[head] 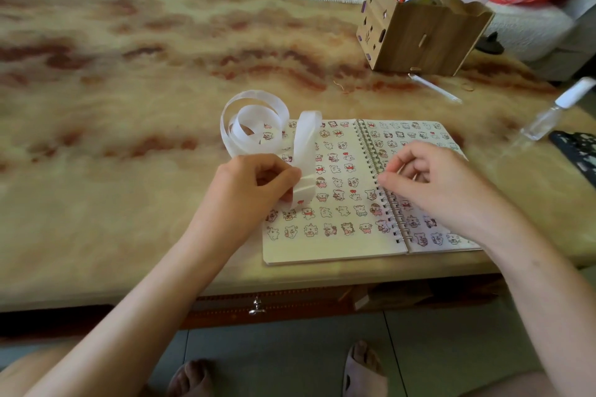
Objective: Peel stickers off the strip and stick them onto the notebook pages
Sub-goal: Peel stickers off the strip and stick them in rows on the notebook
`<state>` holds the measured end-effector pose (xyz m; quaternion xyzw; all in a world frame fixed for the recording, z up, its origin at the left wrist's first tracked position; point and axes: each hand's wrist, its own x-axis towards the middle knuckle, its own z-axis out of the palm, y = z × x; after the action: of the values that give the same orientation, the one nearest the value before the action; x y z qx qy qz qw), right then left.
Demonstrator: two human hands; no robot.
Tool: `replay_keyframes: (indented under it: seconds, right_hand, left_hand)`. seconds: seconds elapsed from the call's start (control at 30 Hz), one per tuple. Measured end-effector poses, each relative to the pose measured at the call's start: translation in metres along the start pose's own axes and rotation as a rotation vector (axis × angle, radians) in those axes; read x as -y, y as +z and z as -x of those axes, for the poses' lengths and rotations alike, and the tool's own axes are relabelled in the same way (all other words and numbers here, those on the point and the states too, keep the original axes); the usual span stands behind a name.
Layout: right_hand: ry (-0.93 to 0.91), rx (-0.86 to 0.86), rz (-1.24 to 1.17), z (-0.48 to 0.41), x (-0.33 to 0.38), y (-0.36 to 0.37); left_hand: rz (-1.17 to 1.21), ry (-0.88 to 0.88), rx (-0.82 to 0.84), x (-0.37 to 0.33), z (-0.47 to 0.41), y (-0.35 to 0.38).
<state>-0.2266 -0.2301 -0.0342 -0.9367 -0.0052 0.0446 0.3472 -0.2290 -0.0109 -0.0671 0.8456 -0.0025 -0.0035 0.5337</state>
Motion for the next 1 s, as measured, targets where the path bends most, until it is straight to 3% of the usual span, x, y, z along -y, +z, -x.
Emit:
replay_keyframes:
  seconds: [0.17, 0.4, 0.63, 1.0]
  right_hand:
    - [-0.142, -0.102, -0.187, -0.005, 0.008, 0.015]
    - [-0.299, -0.027, -0.462, -0.004, 0.028, 0.047]
    - [-0.350, -0.082, -0.593, -0.003, 0.037, 0.061]
    - [-0.400, -0.093, -0.601, -0.008, 0.039, 0.062]
  left_hand:
    - [0.107, 0.077, -0.091, -0.003, -0.003, -0.004]
    - [0.299, 0.145, -0.139, -0.009, -0.003, -0.010]
    - [0.367, 0.133, -0.132, -0.008, -0.004, -0.012]
    - [0.383, 0.088, -0.069, -0.009, -0.004, -0.014]
